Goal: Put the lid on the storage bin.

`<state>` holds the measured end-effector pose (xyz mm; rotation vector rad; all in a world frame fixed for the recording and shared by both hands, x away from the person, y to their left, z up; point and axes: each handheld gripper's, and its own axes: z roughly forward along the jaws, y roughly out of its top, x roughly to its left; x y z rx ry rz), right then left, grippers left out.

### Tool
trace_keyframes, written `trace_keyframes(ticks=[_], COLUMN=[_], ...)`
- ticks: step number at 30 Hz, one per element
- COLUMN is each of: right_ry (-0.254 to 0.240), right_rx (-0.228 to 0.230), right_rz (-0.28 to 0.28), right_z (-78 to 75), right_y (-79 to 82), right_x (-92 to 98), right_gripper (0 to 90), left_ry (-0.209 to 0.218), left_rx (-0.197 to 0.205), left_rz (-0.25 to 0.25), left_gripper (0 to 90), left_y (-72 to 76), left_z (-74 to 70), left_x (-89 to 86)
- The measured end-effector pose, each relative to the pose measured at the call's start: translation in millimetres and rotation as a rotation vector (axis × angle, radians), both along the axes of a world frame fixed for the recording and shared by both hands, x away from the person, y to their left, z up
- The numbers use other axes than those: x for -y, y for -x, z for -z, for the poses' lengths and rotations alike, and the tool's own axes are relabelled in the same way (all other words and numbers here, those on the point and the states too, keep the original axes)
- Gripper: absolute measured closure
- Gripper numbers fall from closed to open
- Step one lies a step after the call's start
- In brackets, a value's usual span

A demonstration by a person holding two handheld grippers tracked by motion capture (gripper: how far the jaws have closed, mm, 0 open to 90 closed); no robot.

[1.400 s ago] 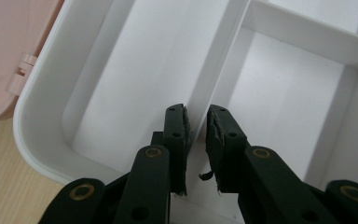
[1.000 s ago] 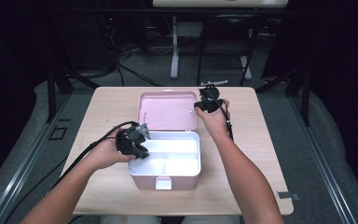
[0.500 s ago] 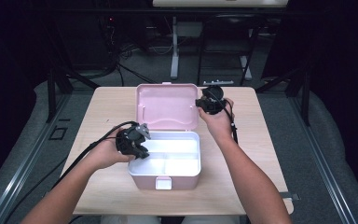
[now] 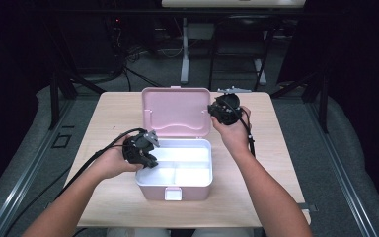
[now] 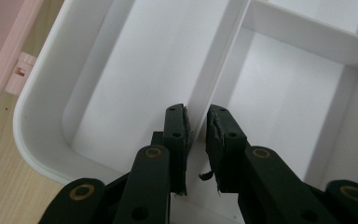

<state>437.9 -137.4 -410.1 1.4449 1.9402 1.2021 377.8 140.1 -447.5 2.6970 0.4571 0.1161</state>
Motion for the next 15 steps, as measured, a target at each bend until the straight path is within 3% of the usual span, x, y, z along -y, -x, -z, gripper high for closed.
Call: trace_keyframes(ticks=[15], right_ry=[0.026], right_rx=[0.132], right_rz=[-0.043], right_z=[-5.2], right_y=[40.0], right_x=[2.2], right_gripper=[87.1], left_ry=[-0.002], left_rx=[0.016], left_rz=[-0.005], left_gripper=[77.8], left_y=[2.5], left_z=[0.1], left_x=[0.5])
